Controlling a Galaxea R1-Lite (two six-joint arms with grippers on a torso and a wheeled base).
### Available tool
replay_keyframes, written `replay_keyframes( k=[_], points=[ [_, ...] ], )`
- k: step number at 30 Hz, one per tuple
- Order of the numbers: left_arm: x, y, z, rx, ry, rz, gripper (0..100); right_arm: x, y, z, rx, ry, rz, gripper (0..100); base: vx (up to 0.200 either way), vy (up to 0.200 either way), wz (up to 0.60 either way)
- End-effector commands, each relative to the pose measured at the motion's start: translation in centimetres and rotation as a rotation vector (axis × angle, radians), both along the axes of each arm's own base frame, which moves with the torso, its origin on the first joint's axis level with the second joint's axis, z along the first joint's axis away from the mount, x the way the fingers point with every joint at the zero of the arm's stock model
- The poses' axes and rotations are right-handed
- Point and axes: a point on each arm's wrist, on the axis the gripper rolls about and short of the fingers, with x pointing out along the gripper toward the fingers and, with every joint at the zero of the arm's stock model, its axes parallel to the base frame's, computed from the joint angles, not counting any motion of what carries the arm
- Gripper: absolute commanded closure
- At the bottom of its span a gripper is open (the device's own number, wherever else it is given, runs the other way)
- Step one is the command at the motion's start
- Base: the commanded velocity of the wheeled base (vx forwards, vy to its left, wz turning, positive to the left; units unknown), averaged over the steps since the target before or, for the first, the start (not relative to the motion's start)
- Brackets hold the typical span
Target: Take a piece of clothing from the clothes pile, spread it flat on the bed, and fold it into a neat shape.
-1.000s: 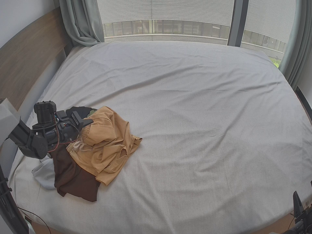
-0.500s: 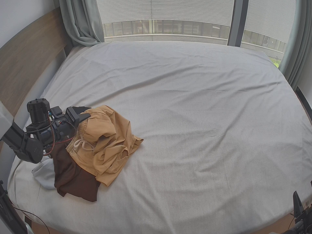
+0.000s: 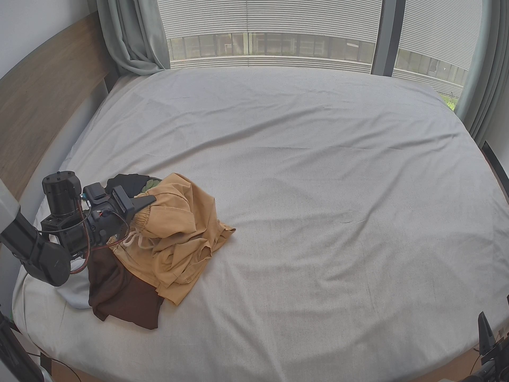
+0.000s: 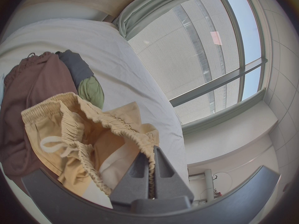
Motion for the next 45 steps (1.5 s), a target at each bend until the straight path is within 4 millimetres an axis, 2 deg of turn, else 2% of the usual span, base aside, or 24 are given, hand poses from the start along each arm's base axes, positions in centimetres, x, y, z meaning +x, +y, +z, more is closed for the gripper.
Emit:
replay_keyframes(
  k=[1, 4, 11, 24, 32, 45],
  points=[
    [-0.8, -0.9, 0.6, -0.018, -0.008, -0.027, 100, 0.0, 0.0, -0.5, 0.001, 0.005, 0.0, 0, 0.0, 0.0, 0.0],
    [-0.8, -1.0, 0.8, -0.039, -0.034, -0.035, 100, 0.1, 0.0, -0.5, 0.001, 0.007, 0.0, 0, 0.0, 0.0, 0.0],
    [-1.2, -3.5, 2.4, -0.16, -0.09, -0.114, 100, 0.0, 0.0, -0.5, 0.001, 0.005, 0.0, 0, 0.0, 0.0, 0.0],
    [-1.7, -6.9, 3.2, -0.173, -0.12, -0.216, 100, 0.0, 0.0, -0.5, 0.001, 0.005, 0.0, 0, 0.0, 0.0, 0.0],
    [-1.9, -9.4, 4.5, -0.203, -0.15, -0.241, 100, 0.0, 0.0, -0.5, 0.001, 0.005, 0.0, 0, 0.0, 0.0, 0.0],
    [-3.6, -12.0, 9.2, -0.301, -0.157, -0.335, 100, 0.0, 0.0, -0.5, 0.001, 0.005, 0.0, 0, 0.0, 0.0, 0.0]
  ],
)
